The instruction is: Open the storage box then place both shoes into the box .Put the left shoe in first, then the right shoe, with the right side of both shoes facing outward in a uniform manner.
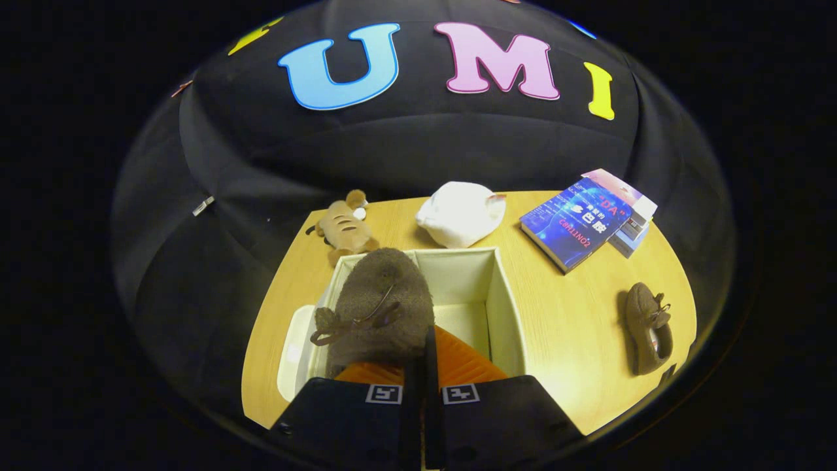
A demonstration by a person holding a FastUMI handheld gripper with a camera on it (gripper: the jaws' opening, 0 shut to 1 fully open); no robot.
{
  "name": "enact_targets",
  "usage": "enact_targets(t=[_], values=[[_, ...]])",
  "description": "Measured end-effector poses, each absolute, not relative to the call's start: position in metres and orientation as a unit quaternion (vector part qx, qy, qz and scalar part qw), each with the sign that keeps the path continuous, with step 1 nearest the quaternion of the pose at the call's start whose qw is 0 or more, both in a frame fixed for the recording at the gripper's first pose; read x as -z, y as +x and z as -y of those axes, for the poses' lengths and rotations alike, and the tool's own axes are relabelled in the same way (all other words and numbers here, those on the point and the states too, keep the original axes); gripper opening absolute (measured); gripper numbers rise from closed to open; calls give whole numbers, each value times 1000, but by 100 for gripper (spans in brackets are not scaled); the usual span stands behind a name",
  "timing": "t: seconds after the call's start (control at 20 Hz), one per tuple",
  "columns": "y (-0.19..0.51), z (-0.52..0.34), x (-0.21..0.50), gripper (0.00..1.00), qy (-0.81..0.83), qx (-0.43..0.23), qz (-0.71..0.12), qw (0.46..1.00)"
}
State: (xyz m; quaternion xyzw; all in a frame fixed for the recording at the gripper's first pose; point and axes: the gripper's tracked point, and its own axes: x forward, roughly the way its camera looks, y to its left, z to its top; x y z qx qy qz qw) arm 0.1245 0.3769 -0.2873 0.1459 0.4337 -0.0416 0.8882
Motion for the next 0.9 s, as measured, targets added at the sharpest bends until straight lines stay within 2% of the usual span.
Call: enact_targets(t=[0.2,0.5,0.6,0.65,0.7,0.75,0.9], values=[[125,-384,308,8,150,62,-450,878],[128,-406,324,8,167,60,-459,871],[127,-413,326,28,176,55,-461,868],[122,-417,332,42,170,50,-473,863],[119,-419,335,46,168,45,-477,862],[116,-420,338,61,165,44,-478,862],[127,-421,327,87,176,37,-457,871]])
